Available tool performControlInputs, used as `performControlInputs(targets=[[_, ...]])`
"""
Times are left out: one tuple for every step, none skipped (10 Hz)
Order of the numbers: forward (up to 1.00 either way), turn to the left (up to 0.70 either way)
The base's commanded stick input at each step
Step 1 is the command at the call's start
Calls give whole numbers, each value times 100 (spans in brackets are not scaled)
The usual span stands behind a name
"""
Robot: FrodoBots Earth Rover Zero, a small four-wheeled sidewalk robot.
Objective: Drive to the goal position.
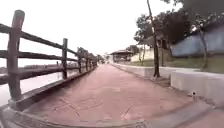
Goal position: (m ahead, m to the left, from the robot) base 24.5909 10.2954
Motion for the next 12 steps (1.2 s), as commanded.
performControlInputs(targets=[[100,0],[100,0],[100,0],[100,0],[100,0],[100,0],[100,0],[100,0],[100,0],[100,0],[100,0],[100,0]])
